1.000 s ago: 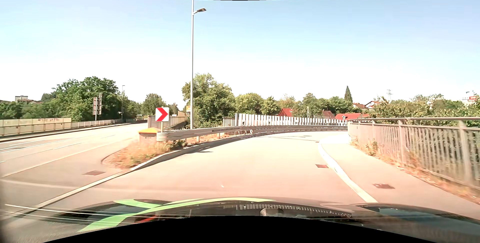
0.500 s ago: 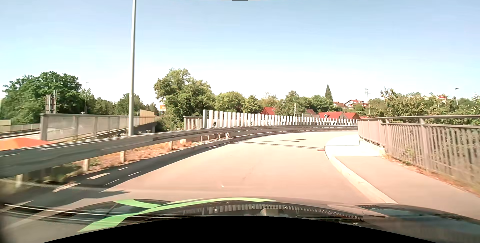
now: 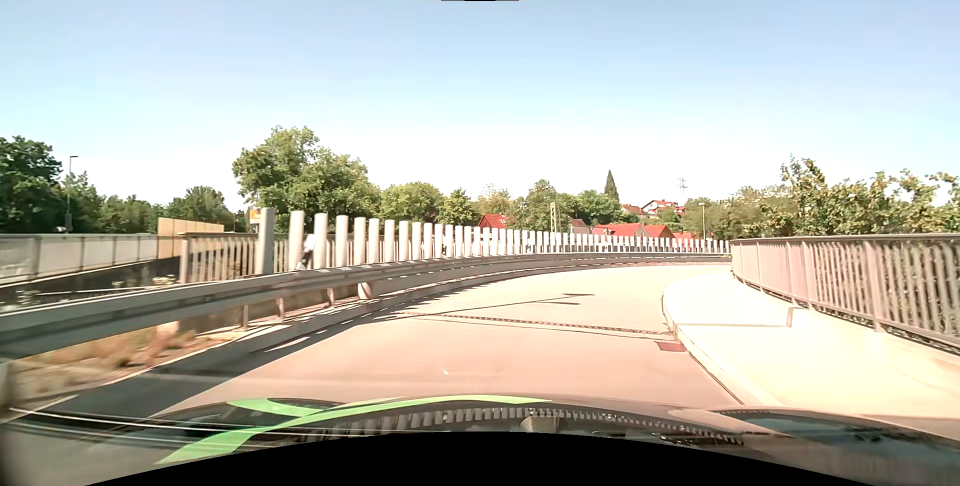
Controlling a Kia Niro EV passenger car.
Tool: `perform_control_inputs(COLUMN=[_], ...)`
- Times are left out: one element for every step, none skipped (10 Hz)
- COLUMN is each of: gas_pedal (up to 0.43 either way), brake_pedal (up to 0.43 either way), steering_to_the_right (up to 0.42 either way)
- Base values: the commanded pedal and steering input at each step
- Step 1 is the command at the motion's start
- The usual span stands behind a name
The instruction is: Follow the waypoints while adhering to traffic rules and regulations
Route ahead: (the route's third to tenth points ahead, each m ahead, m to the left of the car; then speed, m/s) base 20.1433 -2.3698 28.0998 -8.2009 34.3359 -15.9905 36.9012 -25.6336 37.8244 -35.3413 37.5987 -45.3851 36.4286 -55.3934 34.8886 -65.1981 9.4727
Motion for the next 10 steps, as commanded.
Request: perform_control_inputs(gas_pedal=[0.059, 0.067, 0.067, 0.067, 0.067, 0.067, 0.067, 0.067, 0.079, 0.079], brake_pedal=[0.000, 0.000, 0.000, 0.000, 0.000, 0.000, 0.000, 0.000, 0.000, 0.000], steering_to_the_right=[0.108, 0.109, 0.112, 0.116, 0.120, 0.121, 0.121, 0.122, 0.121, 0.118])
